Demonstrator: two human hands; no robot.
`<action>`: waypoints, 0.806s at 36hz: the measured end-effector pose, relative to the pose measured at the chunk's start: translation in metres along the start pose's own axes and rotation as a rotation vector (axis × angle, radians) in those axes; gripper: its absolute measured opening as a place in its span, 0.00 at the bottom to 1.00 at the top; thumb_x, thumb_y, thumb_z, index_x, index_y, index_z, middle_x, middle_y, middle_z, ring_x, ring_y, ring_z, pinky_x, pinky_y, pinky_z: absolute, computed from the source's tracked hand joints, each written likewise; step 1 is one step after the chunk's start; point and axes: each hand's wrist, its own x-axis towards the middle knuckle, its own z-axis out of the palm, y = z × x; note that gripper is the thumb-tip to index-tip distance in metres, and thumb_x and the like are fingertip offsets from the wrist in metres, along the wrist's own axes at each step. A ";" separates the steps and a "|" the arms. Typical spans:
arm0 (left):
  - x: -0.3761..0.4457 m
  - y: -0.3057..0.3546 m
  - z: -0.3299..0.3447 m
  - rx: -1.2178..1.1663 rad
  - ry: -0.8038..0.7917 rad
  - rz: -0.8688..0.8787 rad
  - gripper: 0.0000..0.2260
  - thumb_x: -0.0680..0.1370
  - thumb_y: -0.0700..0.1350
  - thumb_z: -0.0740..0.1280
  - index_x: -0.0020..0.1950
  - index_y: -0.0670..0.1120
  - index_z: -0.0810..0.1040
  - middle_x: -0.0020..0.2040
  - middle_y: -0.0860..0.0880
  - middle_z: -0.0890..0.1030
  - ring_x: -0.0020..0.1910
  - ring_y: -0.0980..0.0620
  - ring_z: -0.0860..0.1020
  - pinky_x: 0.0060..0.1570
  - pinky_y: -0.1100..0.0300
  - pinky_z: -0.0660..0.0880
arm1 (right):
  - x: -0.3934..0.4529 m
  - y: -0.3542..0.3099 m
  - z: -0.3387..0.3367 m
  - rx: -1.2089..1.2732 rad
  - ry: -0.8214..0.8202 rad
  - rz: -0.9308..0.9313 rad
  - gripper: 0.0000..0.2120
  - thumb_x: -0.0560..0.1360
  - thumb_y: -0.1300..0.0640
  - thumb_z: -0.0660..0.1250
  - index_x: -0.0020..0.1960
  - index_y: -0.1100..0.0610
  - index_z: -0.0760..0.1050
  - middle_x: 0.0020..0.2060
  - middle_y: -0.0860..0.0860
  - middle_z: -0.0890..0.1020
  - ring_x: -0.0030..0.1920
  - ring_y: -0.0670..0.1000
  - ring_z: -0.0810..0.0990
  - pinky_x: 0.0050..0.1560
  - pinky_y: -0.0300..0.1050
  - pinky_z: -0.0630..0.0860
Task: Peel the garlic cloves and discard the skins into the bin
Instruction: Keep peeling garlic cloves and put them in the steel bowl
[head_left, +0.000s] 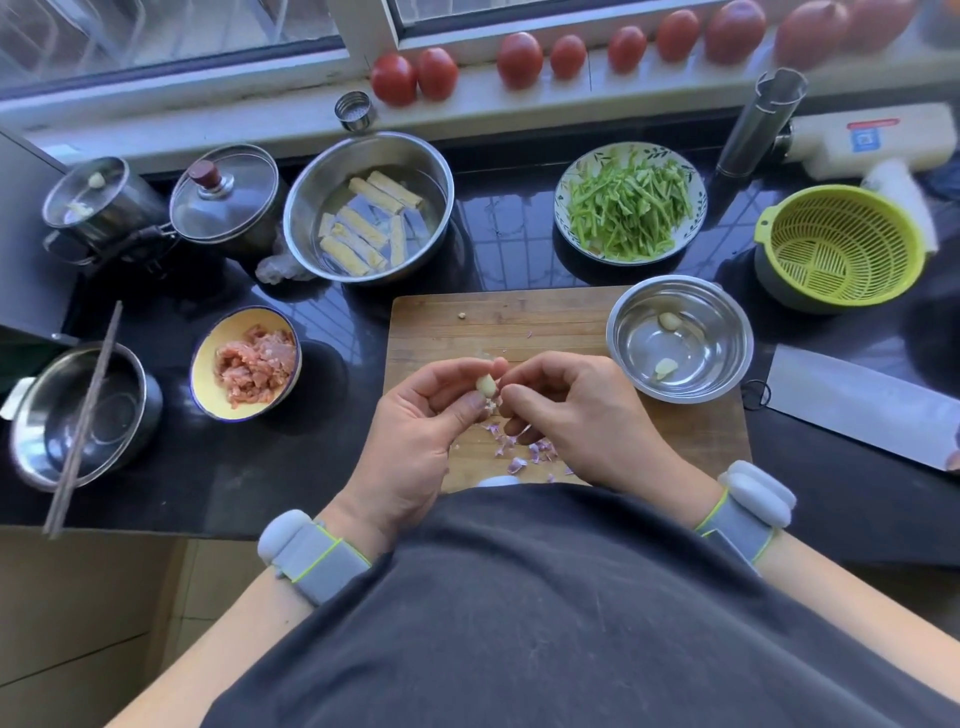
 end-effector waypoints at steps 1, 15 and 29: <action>0.000 -0.001 -0.001 0.042 0.001 0.019 0.09 0.73 0.36 0.69 0.51 0.44 0.84 0.56 0.43 0.85 0.56 0.49 0.83 0.49 0.62 0.78 | 0.000 -0.001 0.000 -0.012 0.002 0.001 0.06 0.76 0.64 0.70 0.43 0.55 0.83 0.34 0.53 0.85 0.35 0.54 0.85 0.38 0.47 0.84; -0.002 0.003 0.002 0.407 -0.042 0.150 0.12 0.77 0.30 0.68 0.55 0.42 0.84 0.53 0.48 0.86 0.57 0.50 0.83 0.61 0.56 0.78 | 0.001 0.002 -0.003 -0.415 0.090 -0.250 0.03 0.74 0.57 0.71 0.42 0.52 0.84 0.28 0.45 0.80 0.30 0.45 0.78 0.35 0.41 0.76; 0.000 -0.001 0.004 0.282 -0.009 0.094 0.11 0.79 0.30 0.66 0.57 0.38 0.82 0.54 0.43 0.86 0.56 0.48 0.83 0.56 0.59 0.79 | 0.002 0.003 0.006 -0.327 0.176 -0.201 0.04 0.72 0.57 0.71 0.38 0.53 0.79 0.28 0.46 0.80 0.28 0.46 0.78 0.32 0.45 0.76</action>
